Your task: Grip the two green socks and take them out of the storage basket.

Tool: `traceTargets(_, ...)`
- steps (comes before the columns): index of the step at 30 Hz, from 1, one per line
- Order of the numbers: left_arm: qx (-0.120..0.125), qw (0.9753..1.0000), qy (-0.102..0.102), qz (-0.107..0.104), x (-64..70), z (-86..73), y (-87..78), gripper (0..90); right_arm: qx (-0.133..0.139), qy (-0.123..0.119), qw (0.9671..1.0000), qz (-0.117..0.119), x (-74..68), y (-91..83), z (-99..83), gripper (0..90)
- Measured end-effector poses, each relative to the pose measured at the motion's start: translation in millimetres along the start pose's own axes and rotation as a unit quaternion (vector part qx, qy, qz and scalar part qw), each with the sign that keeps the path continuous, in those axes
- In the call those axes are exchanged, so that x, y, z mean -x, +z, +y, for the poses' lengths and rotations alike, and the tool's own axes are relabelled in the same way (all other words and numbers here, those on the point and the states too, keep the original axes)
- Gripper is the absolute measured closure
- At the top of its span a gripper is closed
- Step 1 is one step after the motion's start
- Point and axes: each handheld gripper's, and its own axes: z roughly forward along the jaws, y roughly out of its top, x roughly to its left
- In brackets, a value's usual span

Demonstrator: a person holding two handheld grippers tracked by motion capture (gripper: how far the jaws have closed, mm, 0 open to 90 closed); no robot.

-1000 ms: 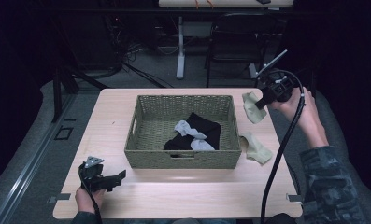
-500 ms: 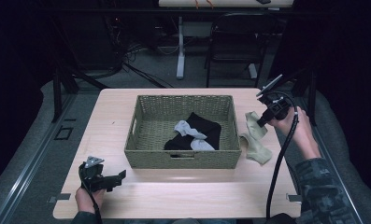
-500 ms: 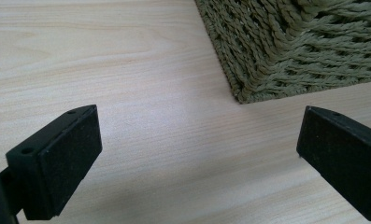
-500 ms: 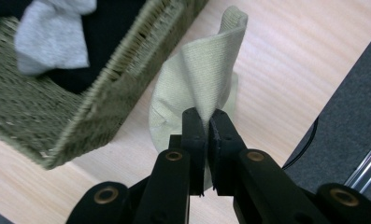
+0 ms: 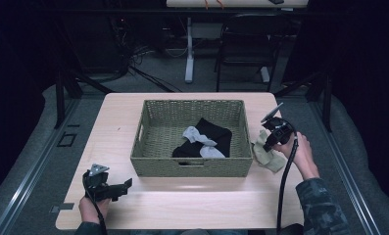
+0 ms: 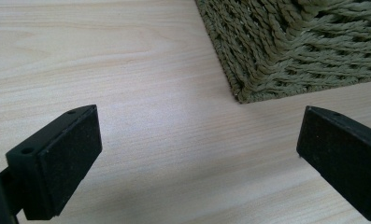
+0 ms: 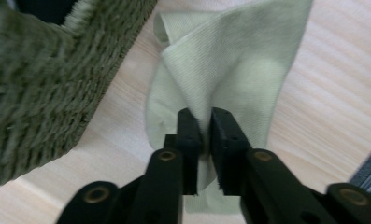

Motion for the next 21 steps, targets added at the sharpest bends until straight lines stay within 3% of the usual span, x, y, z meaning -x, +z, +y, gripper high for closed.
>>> traceTargets(2,0.0,1.0,0.0,0.0,0.0,0.0,0.0,0.0,0.004,0.004,1.0,0.003,0.5,2.5,-0.8,76.8)
traceTargets(3,-0.001,1.0,0.0,0.001,-0.3,0.0,-0.2,0.0,0.001,0.003,1.0,0.006,1.6,3.5,-2.1,64.9)
traceTargets(5,-0.001,1.0,0.0,0.001,-0.4,-0.1,-0.3,0.0,0.013,0.012,0.9998,0.004,1.0,3.9,-3.9,59.7)
traceTargets(6,0.0,1.0,-0.001,0.001,-0.5,-0.1,-0.4,0.0,0.022,0.014,0.9996,0.005,1.2,-0.5,-7.5,48.7)
traceTargets(7,0.0,1.0,-0.001,0.001,-0.5,-0.1,-0.4,0.0,0.022,0.014,0.9996,0.005,1.2,-0.5,-7.5,48.7)
traceTargets(8,0.0,1.0,-0.001,0.001,-0.5,-0.1,-0.4,0.0,0.034,0.012,0.9993,0.011,1.1,-8.2,-11.8,37.9)
traceTargets(12,0.001,1.0,0.0,0.0,-0.2,0.0,-0.3,0.0,0.055,0.002,0.9984,0.015,-1.4,-27.9,-24.0,20.3)
traceTargets(14,0.001,1.0,-0.001,0.0,-0.2,0.0,-0.3,0.0,0.072,0.002,0.9972,0.018,-4.2,-35.0,-31.8,15.2)
traceTargets(21,0.001,1.0,0.0,-0.001,0.1,0.1,-0.1,0.0,0.108,0.006,0.994,0.015,-10.4,-47.0,-53.5,10.0)
